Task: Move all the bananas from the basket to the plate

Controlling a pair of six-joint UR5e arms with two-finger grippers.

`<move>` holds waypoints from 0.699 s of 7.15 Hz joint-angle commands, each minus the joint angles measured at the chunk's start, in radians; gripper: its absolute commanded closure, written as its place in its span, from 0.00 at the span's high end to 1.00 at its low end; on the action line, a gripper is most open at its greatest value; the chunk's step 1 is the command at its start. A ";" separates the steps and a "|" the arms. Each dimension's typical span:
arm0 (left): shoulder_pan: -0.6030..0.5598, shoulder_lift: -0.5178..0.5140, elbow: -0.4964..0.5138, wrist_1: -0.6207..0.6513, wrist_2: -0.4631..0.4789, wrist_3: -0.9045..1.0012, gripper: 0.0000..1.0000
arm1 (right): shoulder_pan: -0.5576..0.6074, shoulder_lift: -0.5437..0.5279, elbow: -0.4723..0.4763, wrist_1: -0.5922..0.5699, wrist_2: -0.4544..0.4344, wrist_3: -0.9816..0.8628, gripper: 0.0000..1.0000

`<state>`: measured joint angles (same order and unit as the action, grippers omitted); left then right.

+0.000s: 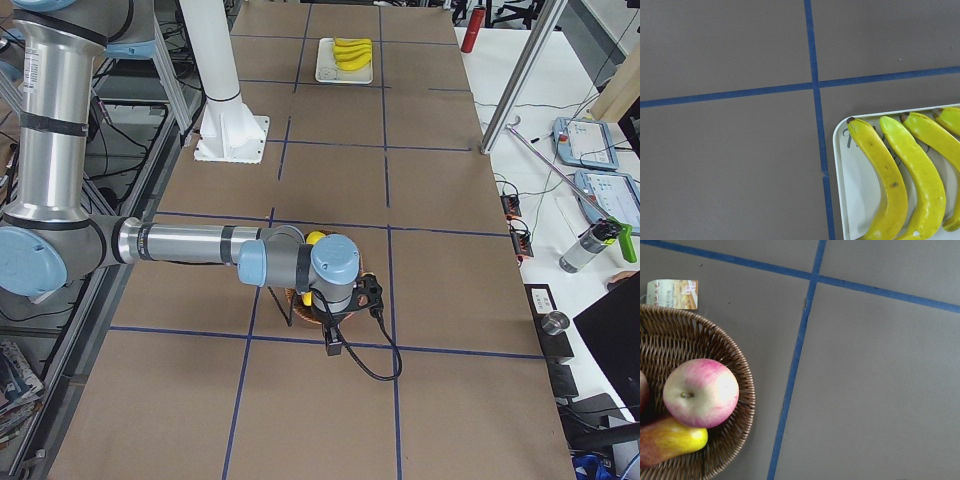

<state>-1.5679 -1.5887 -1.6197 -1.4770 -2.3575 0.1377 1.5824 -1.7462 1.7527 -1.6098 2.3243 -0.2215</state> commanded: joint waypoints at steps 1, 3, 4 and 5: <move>-0.008 0.053 -0.012 -0.012 0.003 0.002 1.00 | 0.001 0.010 0.007 0.011 0.000 0.111 0.99; -0.008 0.067 -0.017 -0.019 0.003 0.002 1.00 | -0.001 0.010 -0.001 0.049 0.001 0.114 1.00; -0.008 0.079 -0.022 -0.020 0.003 0.003 1.00 | -0.002 0.010 -0.002 0.050 0.004 0.116 1.00; -0.008 0.079 -0.023 -0.020 0.004 0.006 1.00 | -0.002 0.008 -0.002 0.051 0.007 0.116 1.00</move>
<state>-1.5753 -1.5145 -1.6402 -1.4964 -2.3542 0.1415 1.5808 -1.7369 1.7515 -1.5634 2.3282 -0.1076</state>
